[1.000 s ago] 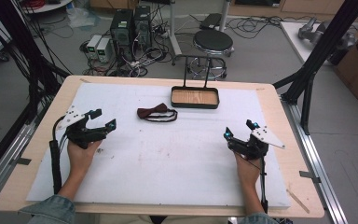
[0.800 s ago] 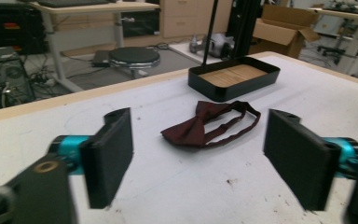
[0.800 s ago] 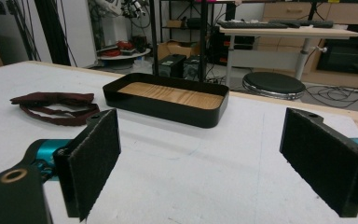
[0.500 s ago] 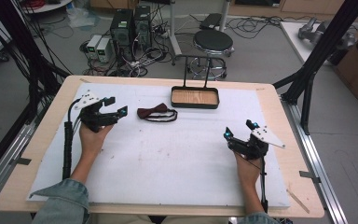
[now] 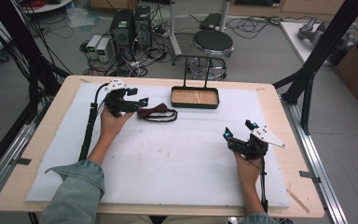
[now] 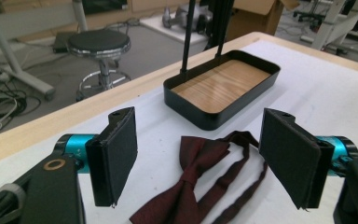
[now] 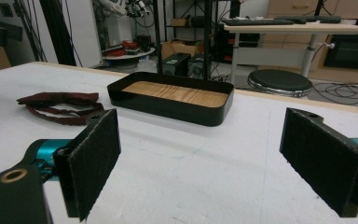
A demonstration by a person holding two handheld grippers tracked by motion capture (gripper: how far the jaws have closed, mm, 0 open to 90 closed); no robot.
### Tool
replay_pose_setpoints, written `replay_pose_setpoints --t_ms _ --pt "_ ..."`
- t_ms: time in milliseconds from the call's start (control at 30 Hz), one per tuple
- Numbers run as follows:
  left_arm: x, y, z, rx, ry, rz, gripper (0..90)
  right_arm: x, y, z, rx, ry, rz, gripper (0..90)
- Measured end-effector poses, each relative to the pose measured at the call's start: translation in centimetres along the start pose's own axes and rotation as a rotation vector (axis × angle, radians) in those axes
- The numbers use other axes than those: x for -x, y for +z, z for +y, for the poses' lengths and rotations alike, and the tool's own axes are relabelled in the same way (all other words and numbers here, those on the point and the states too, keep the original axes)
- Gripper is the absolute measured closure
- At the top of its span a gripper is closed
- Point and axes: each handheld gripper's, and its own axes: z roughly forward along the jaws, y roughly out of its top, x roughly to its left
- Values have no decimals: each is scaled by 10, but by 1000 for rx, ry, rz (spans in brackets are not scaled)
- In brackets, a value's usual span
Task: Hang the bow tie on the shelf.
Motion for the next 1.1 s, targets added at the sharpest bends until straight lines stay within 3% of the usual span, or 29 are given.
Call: replay_pose_setpoints --t_ms 133,200,333,467,500,633,700,867,1100 --pt "-4 12 -1 -31 -1 14 314 0 0 0 -4 4 4 115" --pt "-5 21 -6 -61 24 51 352 0 0 0 -7 9 6 115" --pt "-6 34 -13 -137 54 59 419 0 0 0 -5 12 3 115" --pt "-5 43 -18 -180 70 40 470 0 1 -1 -5 14 3 115" --pt "-5 47 -20 -207 71 17 499 0 0 -1 -8 16 4 115" --pt "-4 55 -24 -249 79 9 512 1 1 -1 -3 10 4 115" --pt "-2 60 -26 -282 98 25 511 1 1 -1 -6 11 5 115" --pt "-1 64 -29 -306 107 19 544 2 1 -1 -9 19 5 115" --pt "2 67 -33 -338 142 -8 671 2 1 -1 -12 17 1 115"
